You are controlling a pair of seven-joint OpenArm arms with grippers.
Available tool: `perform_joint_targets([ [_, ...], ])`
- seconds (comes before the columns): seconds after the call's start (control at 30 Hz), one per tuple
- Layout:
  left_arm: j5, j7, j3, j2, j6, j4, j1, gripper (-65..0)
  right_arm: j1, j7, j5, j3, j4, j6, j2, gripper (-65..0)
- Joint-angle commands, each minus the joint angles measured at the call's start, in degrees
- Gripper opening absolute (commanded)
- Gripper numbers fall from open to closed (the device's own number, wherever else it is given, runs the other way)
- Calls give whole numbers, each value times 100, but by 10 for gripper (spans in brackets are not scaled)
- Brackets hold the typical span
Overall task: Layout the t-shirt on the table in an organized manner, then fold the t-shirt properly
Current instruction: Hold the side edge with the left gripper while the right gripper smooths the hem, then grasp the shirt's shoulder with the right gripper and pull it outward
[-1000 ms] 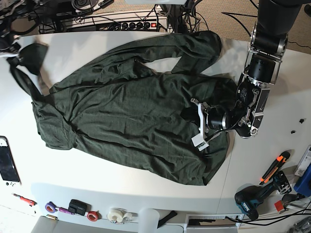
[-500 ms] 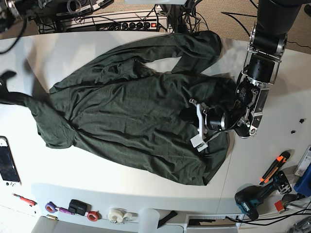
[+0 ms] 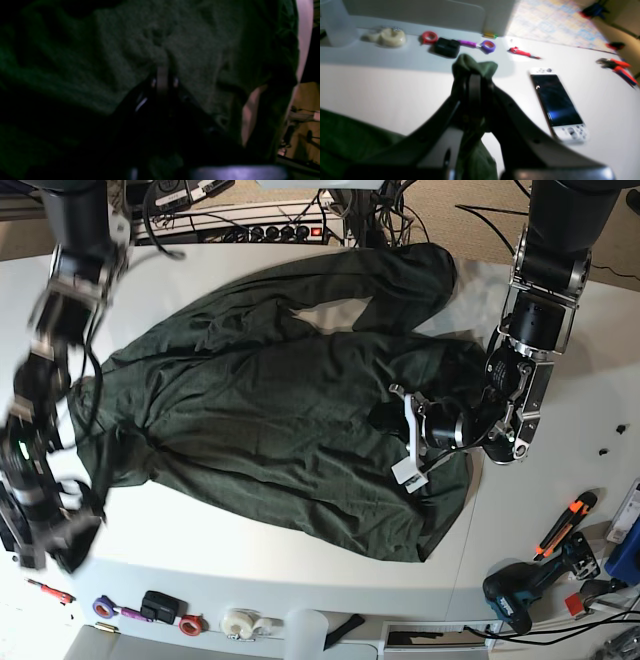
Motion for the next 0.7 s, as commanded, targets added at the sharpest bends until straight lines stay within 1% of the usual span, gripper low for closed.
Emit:
perform_joint_targets([
  [0.0, -92, -103, -37, -15, -30, 92, -166, -650, 496, 378, -173, -149, -358, -114, 111, -650],
  [0.1, -92, -103, -37, -15, -30, 92, -166, -650, 1580, 1532, -649, -577, -2081, -573, 79, -650],
  [0.13, -92, -105, -37, -15, -30, 92, -166, -650, 1945, 1941, -763, -654, -2680, -573, 79, -650],
  [0.17, -92, -105, -37, -15, -30, 92, -166, -650, 2291, 2306, -789, -702, -3239, -566, 66, -634],
  [0.2, -92, -105, -37, -15, -30, 92, -168, -650, 2608, 2503, -785, -702, -3716, -568, 52, -590],
  [0.27, -90, -103, -37, -15, -30, 92, -166, -650, 3080, 2516, -758, -686, -4308, -584, 33, -518],
  [0.3, -90, -103, -37, -15, -30, 92, -162, -650, 3209, 2404, -715, -686, -4380, -584, 35, -499],
  [0.37, -90, -103, -37, -15, -30, 92, -149, -650, 3300, 1978, -704, -686, -4256, -599, 39, -492],
  [0.47, -72, -101, -37, -17, -30, 92, -118, -650, 3222, 837, -699, -686, -3709, -627, 50, -492],
  [0.53, -44, -103, -37, -15, -30, 92, -101, -650, 3042, 247, -645, -686, -3224, -625, 50, -493],
  [0.67, -46, -103, -37, -13, -30, 92, -85, -650, 2356, -857, 74, -686, -2000, -564, 133, -493],
])
